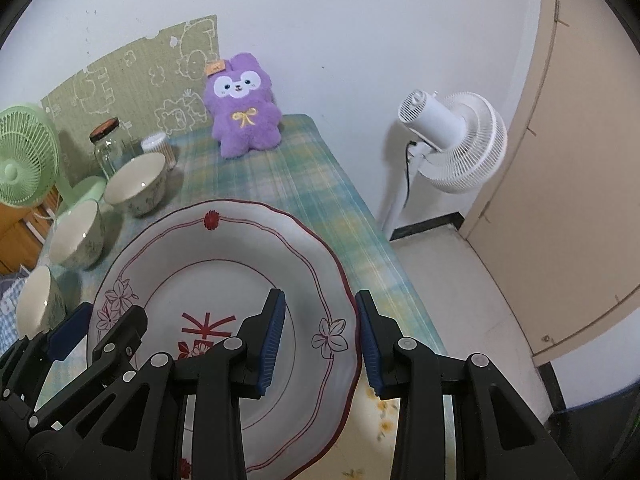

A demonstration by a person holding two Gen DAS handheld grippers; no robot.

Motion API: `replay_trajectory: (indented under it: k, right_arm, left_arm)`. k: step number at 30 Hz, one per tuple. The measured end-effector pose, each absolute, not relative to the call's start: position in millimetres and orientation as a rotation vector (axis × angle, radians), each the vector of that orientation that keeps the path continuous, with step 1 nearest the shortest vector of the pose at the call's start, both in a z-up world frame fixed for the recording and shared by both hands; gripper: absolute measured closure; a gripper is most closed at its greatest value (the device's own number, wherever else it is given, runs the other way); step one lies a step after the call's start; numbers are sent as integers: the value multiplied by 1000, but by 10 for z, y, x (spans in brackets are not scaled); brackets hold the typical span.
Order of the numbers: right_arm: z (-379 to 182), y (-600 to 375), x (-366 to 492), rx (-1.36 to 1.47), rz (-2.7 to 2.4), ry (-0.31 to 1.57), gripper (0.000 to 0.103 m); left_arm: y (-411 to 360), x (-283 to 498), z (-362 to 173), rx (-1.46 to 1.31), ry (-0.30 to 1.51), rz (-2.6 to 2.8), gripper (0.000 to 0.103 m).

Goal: Organize plates and bowls
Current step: 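Lift the red-rimmed white plate with the left gripper onto the yellow-flower plates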

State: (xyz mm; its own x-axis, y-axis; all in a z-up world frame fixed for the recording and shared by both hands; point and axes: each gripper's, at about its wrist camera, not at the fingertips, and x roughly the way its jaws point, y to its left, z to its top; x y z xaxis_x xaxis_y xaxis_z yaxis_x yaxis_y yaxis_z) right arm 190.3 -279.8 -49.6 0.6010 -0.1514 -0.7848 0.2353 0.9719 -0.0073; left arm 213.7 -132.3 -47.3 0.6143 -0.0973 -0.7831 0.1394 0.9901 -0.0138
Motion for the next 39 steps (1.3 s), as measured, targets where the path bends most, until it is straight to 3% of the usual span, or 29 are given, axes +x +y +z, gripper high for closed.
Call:
replay_trajectory:
  k: [19,39]
  right_arm:
    - [-1117,-3178,1405,163,-219,1051,64]
    - [-1236,-3292,1509,59,-181,1087,63]
  left_arm:
    - [-1665,1644,-967,92,1018,-119,58]
    - [-1852,1640,-1095,102,1034,-108,57]
